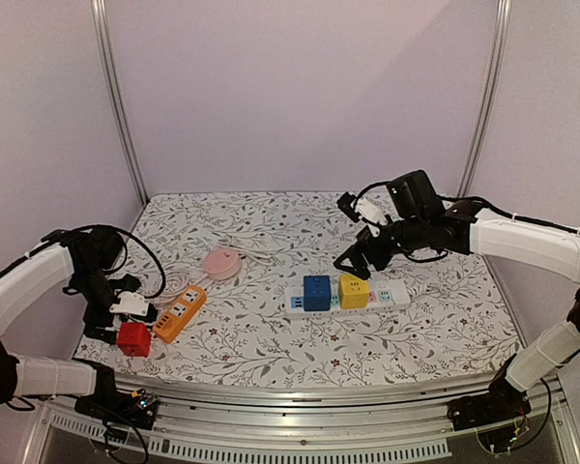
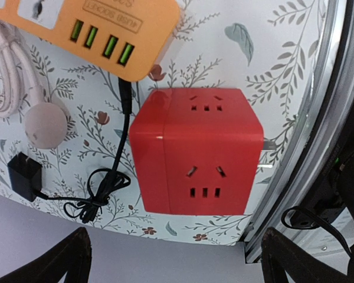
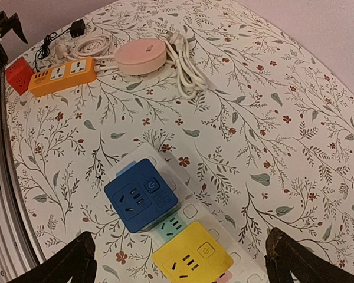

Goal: Insert the plug

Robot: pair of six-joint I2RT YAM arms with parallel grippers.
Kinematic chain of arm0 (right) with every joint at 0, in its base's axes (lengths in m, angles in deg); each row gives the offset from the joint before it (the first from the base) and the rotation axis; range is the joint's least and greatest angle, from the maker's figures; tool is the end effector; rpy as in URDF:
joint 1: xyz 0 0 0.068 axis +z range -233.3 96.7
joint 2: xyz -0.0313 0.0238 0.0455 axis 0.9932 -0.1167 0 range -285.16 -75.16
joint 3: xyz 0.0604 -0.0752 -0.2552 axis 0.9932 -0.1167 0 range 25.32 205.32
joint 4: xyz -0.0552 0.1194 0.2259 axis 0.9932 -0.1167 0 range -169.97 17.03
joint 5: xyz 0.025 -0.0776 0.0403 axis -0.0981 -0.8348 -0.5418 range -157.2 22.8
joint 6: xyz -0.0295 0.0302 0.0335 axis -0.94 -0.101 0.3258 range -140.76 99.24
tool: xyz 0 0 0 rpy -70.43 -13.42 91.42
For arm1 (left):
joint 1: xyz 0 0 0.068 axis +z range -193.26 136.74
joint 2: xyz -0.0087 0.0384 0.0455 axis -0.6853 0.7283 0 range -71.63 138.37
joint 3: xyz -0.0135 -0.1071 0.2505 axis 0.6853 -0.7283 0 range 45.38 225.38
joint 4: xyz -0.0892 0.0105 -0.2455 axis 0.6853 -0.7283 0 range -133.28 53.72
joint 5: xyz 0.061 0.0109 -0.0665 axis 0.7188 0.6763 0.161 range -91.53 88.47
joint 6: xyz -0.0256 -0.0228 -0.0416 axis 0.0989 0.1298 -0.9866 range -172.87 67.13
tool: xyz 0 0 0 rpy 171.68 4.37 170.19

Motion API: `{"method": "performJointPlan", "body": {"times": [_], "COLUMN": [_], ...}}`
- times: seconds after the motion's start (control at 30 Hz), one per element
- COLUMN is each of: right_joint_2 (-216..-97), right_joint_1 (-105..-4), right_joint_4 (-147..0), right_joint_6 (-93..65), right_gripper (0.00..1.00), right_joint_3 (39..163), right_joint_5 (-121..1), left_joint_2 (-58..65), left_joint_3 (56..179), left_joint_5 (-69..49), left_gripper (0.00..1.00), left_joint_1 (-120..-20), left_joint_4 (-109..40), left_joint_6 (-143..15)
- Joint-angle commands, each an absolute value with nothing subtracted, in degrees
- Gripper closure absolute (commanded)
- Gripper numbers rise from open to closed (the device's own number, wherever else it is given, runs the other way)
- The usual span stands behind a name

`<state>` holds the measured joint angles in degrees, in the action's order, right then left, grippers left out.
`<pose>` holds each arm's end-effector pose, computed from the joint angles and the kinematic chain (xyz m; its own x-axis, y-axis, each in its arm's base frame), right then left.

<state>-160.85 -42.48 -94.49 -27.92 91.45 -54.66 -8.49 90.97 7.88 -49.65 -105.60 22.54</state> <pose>0.2470 0.2236 0.2798 -0.3984 -0.5050 -0.7657 -0.8180 0.5733 0.0475 0.1579 -0.0118 0.2234 -0.1522 0.9778 0.1443 0.9858 0.1396 0.0939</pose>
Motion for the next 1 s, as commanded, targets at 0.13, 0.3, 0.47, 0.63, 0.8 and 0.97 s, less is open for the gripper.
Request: {"method": "performJointPlan", "body": {"times": [0.13, 0.3, 0.47, 0.63, 0.8, 0.97], "right_joint_2": [-157.79, -158.25, -159.13, -160.00, -160.32, -159.95], "right_joint_1": [-41.90, -41.89, -41.90, -41.85, -41.90, -41.86], "right_joint_4": [-95.31, -95.31, -95.40, -95.20, -95.39, -95.46], "right_joint_6": [-29.08, -29.98, -29.65, -29.05, -28.85, -28.07], "right_gripper": [0.01, 0.01, 0.01, 0.01, 0.01, 0.01], "right_joint_3": [89.38, 89.89, 90.71, 90.89, 90.95, 91.90], "right_joint_5": [-56.29, -56.51, -55.12, -55.09, -55.07, -56.22], "left_joint_2": [-6.85, -7.52, -7.57, -7.34, -7.47, -10.36], "left_joint_3": [86.09, 80.62, 80.23, 79.98, 79.09, 81.73], "left_joint_5": [4.92, 5.52, 6.21, 6.02, 6.33, 6.46], "left_gripper": [0.01, 0.00, 0.03, 0.19, 0.47, 1.00], "left_joint_1": [-48.29, -48.38, -48.35, -48.27, -48.28, -50.33], "left_joint_4": [-101.12, -96.49, -94.00, -92.83, -93.12, -94.56], "left_joint_6": [27.63, 27.85, 28.85, 29.95, 30.57, 27.06]}}
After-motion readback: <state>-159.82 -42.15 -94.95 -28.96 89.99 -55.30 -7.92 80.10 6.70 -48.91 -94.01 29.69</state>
